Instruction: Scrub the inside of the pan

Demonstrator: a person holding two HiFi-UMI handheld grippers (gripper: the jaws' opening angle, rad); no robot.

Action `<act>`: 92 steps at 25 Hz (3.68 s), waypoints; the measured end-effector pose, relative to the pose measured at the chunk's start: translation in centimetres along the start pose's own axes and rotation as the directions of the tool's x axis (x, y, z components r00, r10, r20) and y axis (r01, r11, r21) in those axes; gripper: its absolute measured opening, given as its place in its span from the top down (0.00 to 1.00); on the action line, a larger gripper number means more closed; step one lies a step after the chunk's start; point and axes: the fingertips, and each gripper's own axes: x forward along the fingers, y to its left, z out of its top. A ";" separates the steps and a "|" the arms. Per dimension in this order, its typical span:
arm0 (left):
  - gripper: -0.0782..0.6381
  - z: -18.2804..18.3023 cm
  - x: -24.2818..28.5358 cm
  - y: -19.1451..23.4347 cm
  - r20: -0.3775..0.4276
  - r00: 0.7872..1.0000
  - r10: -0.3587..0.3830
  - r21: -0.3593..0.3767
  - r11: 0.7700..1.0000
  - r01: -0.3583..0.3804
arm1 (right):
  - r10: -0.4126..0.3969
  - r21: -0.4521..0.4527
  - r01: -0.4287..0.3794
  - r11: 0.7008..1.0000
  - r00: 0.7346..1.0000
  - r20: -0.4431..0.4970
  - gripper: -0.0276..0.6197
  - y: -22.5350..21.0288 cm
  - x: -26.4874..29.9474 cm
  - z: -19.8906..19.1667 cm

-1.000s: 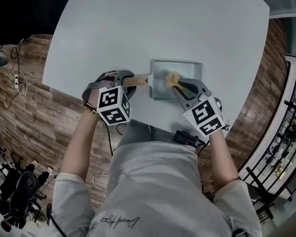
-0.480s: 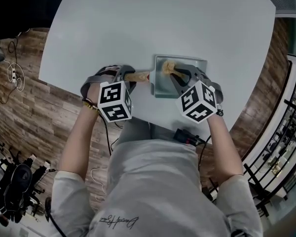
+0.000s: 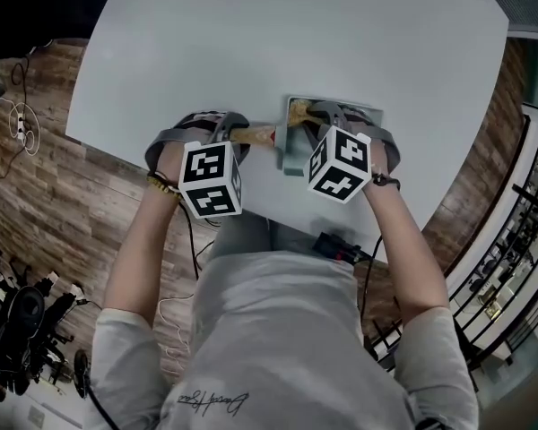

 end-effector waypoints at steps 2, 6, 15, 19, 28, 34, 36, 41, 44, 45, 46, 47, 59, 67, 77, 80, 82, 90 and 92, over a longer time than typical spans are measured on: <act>0.67 0.1 -0.1 0.1 0.003 1.000 0.002 0.000 1.000 -0.002 | 0.008 -0.014 -0.008 1.000 1.000 -0.019 0.85 0.1 0.4 0.0; 0.67 0.3 -0.3 0.1 0.005 1.000 0.006 -0.008 1.000 -0.006 | 0.023 -0.041 -0.026 0.999 0.998 -0.060 0.85 0.2 0.5 0.0; 0.67 0.3 -0.2 0.2 -0.006 1.000 0.015 -0.025 1.000 -0.015 | 0.042 -0.212 -0.078 0.974 0.984 -0.172 0.85 2.1 0.3 -0.6; 0.67 0.4 -0.3 0.2 -0.004 1.000 0.022 -0.030 0.999 -0.022 | 0.096 -0.245 -0.141 0.959 0.978 -0.187 0.85 5.0 -0.2 -1.1; 0.67 0.4 -0.2 0.4 -0.010 0.999 0.040 -0.034 0.999 -0.041 | 0.213 -0.244 -0.257 0.935 0.958 -0.191 0.85 9.2 -1.0 -1.8; 0.67 0.4 -0.3 0.2 -0.008 0.999 0.036 -0.014 0.999 -0.036 | 0.243 -0.158 -0.270 0.950 0.955 -0.171 0.85 9.1 -1.2 -1.9; 0.67 0.4 -0.4 0.2 -0.008 0.999 0.032 0.000 0.999 -0.032 | 0.216 -0.138 -0.239 0.961 0.963 -0.161 0.85 7.8 -1.0 -2.0; 0.67 0.7 -0.5 0.0 -0.014 1.000 0.021 0.021 1.000 -0.021 | 0.125 -0.127 -0.147 0.981 0.978 -0.168 0.85 3.8 -0.6 -2.5; 0.67 0.6 -0.5 0.1 -0.012 1.000 0.018 0.023 1.000 -0.018 | 0.088 -0.121 -0.110 0.987 0.980 -0.178 0.85 1.3 -0.2 -2.2; 0.67 0.5 -0.5 0.2 -0.010 1.000 0.017 0.022 1.000 -0.017 | 0.077 -0.119 -0.099 0.988 0.981 -0.180 0.85 0.6 0.0 -2.0; 0.67 0.5 -0.4 0.3 -0.007 1.000 0.016 0.021 1.000 -0.016 | 0.068 -0.119 -0.090 0.989 0.981 -0.180 0.85 0.1 0.1 -2.0; 0.67 0.7 -0.4 0.3 -0.004 1.000 0.015 0.020 1.000 -0.015 | 0.061 -0.117 -0.082 0.990 0.982 -0.176 0.85 -0.2 0.1 -2.0; 0.67 1.0 -0.5 -0.2 0.001 1.000 0.022 -0.009 1.000 -0.022 | 0.081 -0.100 -0.099 0.990 0.982 -0.170 0.85 1.2 -0.5 -2.6; 0.67 0.5 -0.2 0.3 -0.008 0.999 0.032 -0.018 0.999 -0.032 | 0.181 -0.107 -0.205 0.973 0.963 -0.198 0.85 5.2 -0.8 -3.4; 0.67 0.1 -0.2 0.5 -0.012 0.999 0.045 -0.029 0.999 -0.046 | 0.304 -0.077 -0.327 0.942 0.927 -0.219 0.85 8.6 -1.4 -4.0; 0.67 0.0 -0.1 0.3 -0.018 0.999 0.038 -0.017 0.999 -0.039 | 0.302 -0.084 -0.327 0.941 0.928 -0.219 0.85 8.7 -1.3 -4.1; 0.67 0.1 -0.1 0.3 -0.021 0.999 0.039 -0.006 0.999 -0.039 | 0.300 -0.074 -0.320 0.944 0.931 -0.207 0.85 8.5 -1.3 -4.1; 0.67 0.3 -0.2 0.2 -0.029 0.998 0.047 0.024 0.999 -0.046 | 0.232 -0.037 -0.244 0.969 0.952 -0.198 0.85 4.2 -0.9 -4.5; 0.67 0.5 -0.3 0.1 -0.027 0.999 0.046 0.024 0.999 -0.045 | 0.212 -0.025 -0.221 0.975 0.958 -0.195 0.85 2.6 -0.8 -4.5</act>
